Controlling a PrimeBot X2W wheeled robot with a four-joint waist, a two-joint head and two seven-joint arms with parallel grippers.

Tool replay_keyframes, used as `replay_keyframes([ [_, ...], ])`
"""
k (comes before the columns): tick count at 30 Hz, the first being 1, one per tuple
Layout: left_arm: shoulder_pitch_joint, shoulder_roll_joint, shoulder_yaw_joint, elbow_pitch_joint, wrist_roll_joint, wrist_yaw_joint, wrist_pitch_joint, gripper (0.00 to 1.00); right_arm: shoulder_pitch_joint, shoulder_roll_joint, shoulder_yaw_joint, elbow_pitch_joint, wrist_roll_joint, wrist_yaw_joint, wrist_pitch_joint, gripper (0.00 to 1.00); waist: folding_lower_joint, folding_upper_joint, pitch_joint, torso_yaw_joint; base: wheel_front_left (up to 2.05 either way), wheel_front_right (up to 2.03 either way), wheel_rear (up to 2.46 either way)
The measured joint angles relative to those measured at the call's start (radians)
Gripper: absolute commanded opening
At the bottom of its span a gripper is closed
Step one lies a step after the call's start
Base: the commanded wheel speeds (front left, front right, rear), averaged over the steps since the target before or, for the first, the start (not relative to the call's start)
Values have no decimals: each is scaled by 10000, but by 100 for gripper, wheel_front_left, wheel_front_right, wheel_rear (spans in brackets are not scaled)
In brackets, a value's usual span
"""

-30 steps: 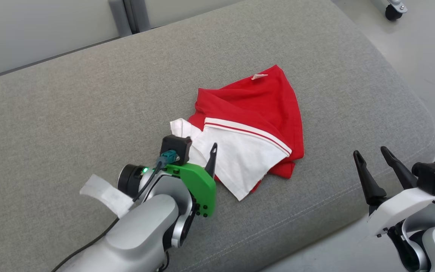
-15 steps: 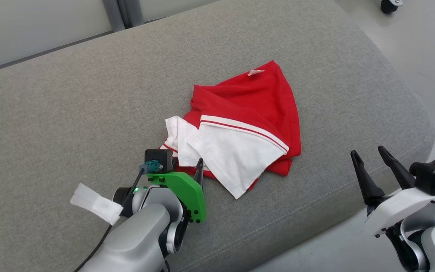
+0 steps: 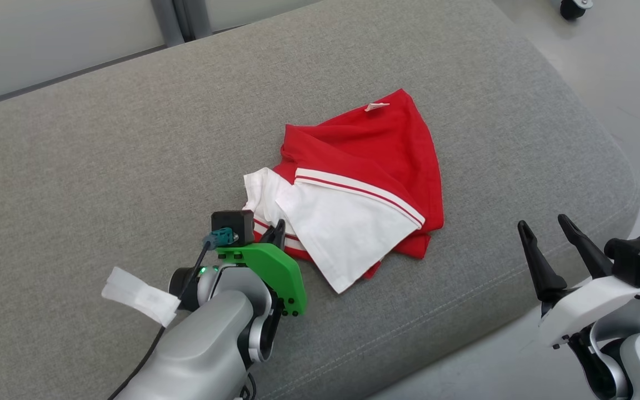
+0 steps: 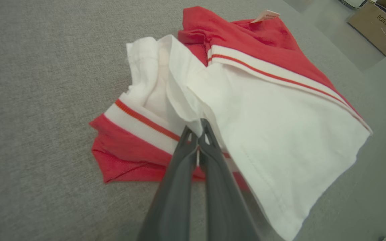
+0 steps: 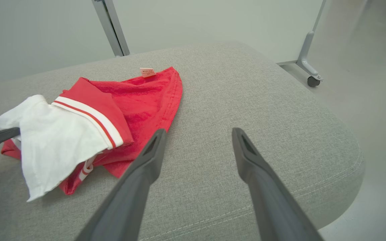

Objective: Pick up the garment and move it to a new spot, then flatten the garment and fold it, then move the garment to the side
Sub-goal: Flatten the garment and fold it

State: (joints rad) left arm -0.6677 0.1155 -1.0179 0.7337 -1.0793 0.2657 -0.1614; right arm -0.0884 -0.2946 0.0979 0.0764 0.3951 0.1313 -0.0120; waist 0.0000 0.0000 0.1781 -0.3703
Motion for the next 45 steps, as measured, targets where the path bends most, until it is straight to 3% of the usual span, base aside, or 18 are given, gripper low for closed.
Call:
replay_keyframes([
  [16,17,117,1223,-779,-288,163,-905,0,14,-33,-228,40,-4,2,-42,100,0,0,-124,477,0,0,0],
  [24,1013,1396,2788,-2782,349,1170,-1009,0,50,-71,-399,-73,-54,0,-42,100,0,0,-240,1296,0,0,0],
  [33,2564,2307,4334,-4665,802,1925,-1009,0,43,-38,-412,-198,-186,2,36,100,0,0,-350,2228,0,0,0],
  [40,2815,3124,4773,-4721,872,1960,-940,0,-78,-61,-309,-219,-190,2,75,100,0,0,-382,2539,0,0,0],
  [45,2220,3534,4654,-4355,978,1636,-445,0,-204,-59,-138,-228,-190,0,104,100,0,0,-355,2339,0,0,0],
])
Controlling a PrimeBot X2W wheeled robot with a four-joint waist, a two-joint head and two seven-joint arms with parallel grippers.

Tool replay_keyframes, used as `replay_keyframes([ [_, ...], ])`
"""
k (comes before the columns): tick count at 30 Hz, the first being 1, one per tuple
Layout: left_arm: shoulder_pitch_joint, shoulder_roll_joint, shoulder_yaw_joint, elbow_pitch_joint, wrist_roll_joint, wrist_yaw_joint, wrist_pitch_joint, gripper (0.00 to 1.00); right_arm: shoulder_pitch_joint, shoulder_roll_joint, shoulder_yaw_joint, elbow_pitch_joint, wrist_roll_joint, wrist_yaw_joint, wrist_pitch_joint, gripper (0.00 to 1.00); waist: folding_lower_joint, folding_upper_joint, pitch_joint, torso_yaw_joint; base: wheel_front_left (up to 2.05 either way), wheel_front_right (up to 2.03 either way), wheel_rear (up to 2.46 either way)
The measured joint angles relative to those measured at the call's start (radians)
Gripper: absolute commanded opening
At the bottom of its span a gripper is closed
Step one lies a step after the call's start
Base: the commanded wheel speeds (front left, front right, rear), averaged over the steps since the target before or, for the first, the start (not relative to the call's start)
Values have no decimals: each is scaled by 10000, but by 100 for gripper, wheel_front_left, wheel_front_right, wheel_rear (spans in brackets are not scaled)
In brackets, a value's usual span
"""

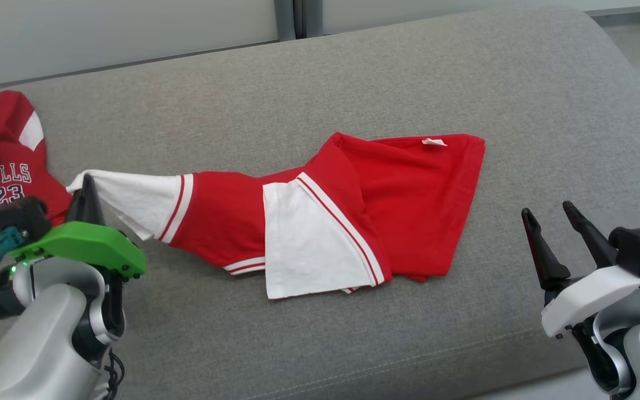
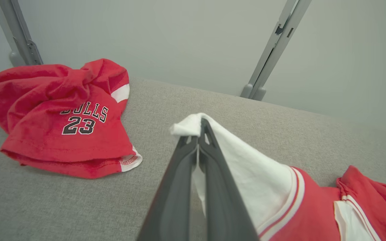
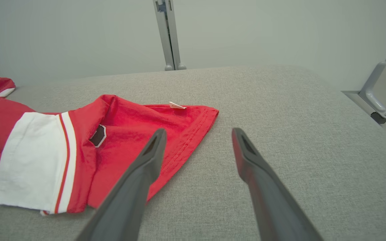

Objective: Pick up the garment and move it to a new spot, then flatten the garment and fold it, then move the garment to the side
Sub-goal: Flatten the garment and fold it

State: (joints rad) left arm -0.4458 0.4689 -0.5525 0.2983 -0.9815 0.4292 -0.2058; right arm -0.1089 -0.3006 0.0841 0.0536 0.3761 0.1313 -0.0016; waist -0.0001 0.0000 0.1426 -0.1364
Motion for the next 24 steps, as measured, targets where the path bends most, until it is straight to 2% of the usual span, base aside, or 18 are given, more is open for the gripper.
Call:
replay_keyframes([
  [6,-766,238,188,1049,-196,-322,560,0,-50,56,334,86,-2,0,-2,100,0,0,22,-453,0,0,0],
  [12,-752,414,307,1994,-393,-587,698,0,-89,44,694,305,2,0,-88,100,0,0,64,-836,0,0,0],
  [13,-705,431,362,2136,-430,-619,596,7,-132,40,794,334,2,0,-88,100,0,0,85,-852,0,0,0],
  [14,-643,424,397,2288,-477,-696,518,80,-201,44,913,353,2,0,-88,100,0,0,100,-846,0,0,0],
  [15,-574,387,408,2422,-512,-750,454,100,-263,40,1003,370,2,2,-88,100,0,0,107,-822,0,0,0],
  [20,-525,38,508,2794,-585,-1041,-50,100,-583,-12,1467,545,31,0,-86,100,0,0,75,-511,0,0,0],
  [24,-511,-198,326,2587,-242,-1202,-336,100,-932,-119,1755,752,121,0,-71,100,0,0,30,-102,0,0,0],
])
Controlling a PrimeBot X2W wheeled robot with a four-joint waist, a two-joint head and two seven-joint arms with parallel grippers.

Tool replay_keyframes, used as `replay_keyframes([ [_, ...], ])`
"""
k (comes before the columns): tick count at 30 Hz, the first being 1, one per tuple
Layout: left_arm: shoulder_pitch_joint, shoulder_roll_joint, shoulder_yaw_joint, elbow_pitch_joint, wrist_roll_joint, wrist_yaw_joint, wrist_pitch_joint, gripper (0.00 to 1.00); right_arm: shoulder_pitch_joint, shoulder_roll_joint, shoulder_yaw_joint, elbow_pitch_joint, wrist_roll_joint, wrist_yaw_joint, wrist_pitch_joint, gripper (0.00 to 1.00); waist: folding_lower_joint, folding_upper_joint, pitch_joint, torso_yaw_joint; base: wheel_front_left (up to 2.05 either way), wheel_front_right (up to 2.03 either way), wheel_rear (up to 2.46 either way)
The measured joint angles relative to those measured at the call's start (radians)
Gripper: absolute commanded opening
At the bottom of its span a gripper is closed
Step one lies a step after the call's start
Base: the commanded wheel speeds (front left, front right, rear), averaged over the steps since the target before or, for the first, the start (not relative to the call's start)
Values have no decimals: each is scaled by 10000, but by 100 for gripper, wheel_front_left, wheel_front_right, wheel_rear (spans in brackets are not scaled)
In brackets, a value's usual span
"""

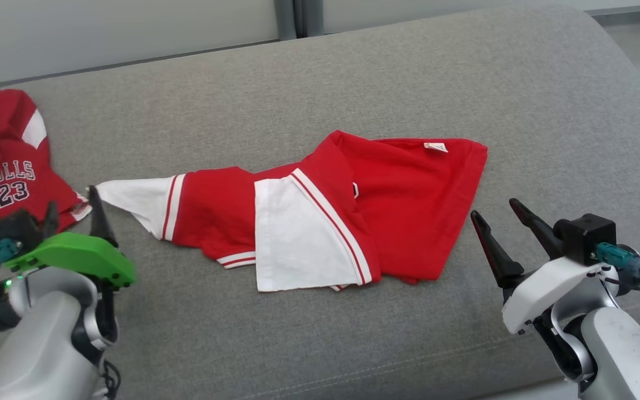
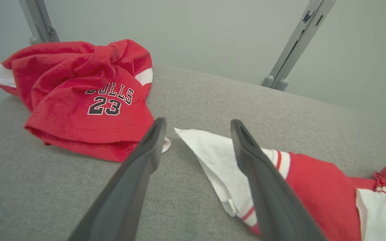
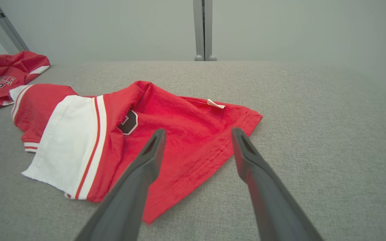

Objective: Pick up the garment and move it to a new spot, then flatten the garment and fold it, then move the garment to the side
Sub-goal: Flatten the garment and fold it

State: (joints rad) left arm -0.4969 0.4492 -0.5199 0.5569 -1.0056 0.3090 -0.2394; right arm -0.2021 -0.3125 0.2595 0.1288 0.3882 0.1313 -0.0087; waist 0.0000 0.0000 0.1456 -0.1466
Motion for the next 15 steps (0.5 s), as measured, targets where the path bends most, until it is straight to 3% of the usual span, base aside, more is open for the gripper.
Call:
replay_keyframes([
  [8,85,-1538,-1624,-901,763,-723,165,100,-508,-73,502,290,192,2,-19,100,0,0,-42,941,0,0,0],
  [15,-330,-2500,-2560,-94,1035,-1087,746,100,-552,-75,554,347,221,2,-121,100,0,0,7,609,0,0,0],
])
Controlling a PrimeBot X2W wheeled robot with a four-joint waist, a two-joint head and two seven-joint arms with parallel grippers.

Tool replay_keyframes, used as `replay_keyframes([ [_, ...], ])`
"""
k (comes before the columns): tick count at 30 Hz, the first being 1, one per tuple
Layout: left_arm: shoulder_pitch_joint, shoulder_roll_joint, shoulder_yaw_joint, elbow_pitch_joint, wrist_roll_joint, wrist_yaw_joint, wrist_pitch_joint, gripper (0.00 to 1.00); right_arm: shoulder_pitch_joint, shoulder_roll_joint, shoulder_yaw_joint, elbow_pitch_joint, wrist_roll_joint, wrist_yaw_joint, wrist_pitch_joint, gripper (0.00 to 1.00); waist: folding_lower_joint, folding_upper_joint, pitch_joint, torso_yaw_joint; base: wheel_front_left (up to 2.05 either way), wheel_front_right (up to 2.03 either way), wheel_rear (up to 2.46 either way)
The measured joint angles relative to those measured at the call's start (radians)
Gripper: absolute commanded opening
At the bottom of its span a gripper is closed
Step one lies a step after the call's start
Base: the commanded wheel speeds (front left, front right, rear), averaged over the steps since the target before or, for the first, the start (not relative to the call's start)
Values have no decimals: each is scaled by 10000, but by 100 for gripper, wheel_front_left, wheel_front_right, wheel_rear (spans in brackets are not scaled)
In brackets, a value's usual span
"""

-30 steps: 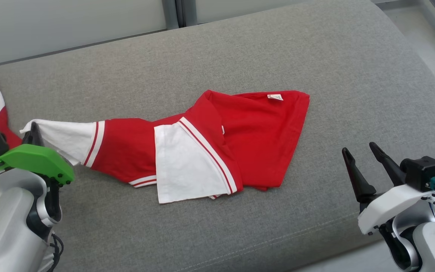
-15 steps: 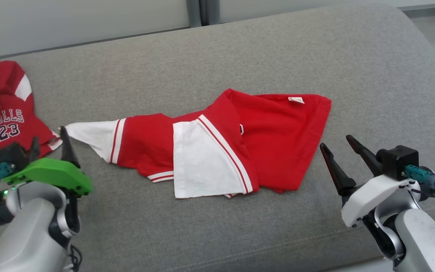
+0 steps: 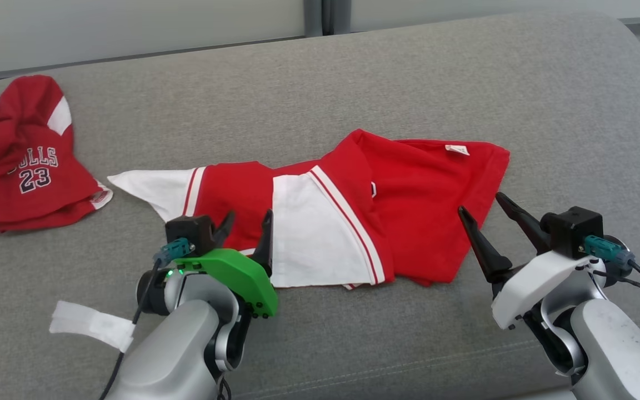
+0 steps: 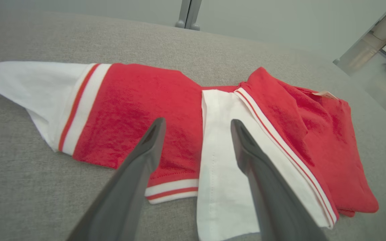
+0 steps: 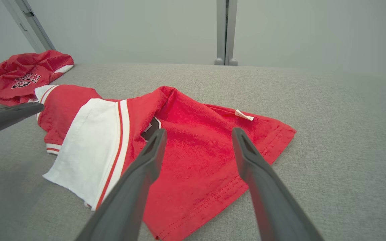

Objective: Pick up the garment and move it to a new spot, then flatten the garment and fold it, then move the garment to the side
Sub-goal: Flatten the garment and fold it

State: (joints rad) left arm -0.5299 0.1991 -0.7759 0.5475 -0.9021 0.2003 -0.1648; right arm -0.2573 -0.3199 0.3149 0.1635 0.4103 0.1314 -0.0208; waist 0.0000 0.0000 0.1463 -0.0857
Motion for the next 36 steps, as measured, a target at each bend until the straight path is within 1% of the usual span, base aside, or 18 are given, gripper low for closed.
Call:
replay_keyframes([
  [5,-186,-359,-219,740,15,-330,6,100,14,6,-224,-23,-6,0,-119,100,0,0,140,-589,0,0,0],
  [6,-186,-359,-219,740,15,-330,6,100,14,6,-224,-23,-6,0,-119,100,0,0,140,-589,0,0,0],
  [9,-289,-477,-213,1185,15,-414,-40,100,47,19,-353,-17,-12,-2,-169,100,0,1,245,-927,0,0,0],
  [13,-594,-389,33,1925,29,-236,-293,100,68,92,-410,-40,-17,-2,-205,100,0,0,388,-1324,0,0,0],
  [15,-771,-318,236,2332,29,-63,-510,100,94,88,-497,-59,-31,-2,-238,100,0,0,517,-1547,0,0,0],
  [17,-823,-313,274,2401,27,-84,-537,100,114,82,-533,-59,-31,-2,-251,100,0,0,570,-1592,0,0,0],
  [20,-870,-368,207,2614,-21,-445,-485,100,170,86,-596,-59,-33,-2,-261,100,0,0,704,-1678,0,0,0],
  [23,-921,-573,169,2640,-155,-851,-460,100,197,100,-604,-59,-35,0,-261,100,0,0,759,-1722,0,0,0],
  [28,-1120,-844,61,2656,-144,-1032,-581,100,211,150,-598,-59,-48,-2,-259,100,0,0,732,-1745,0,0,0],
  [29,-1175,-867,31,2669,-63,-1032,-635,96,211,165,-587,-59,-50,-2,-259,100,0,0,723,-1752,0,0,0],
  [30,-1224,-872,35,2671,-4,-1026,-675,83,211,174,-583,-58,-54,-2,-259,100,0,0,711,-1755,0,0,0],
  [31,-1262,-886,40,2671,31,-999,-727,45,211,174,-585,-58,-63,-2,-259,100,0,0,699,-1755,0,0,0],
  [32,-1300,-890,12,2677,148,-924,-763,20,211,174,-587,-52,-63,-2,-259,100,0,0,685,-1753,0,0,0],
  [33,-1350,-890,-29,2677,290,-903,-798,0,211,176,-593,-48,-67,-2,-259,100,0,0,671,-1749,0,0,0],
  [36,-1386,-907,-48,2667,336,-903,-838,0,219,182,-642,-31,-75,-2,-261,100,0,0,625,-1703,0,0,0],
])
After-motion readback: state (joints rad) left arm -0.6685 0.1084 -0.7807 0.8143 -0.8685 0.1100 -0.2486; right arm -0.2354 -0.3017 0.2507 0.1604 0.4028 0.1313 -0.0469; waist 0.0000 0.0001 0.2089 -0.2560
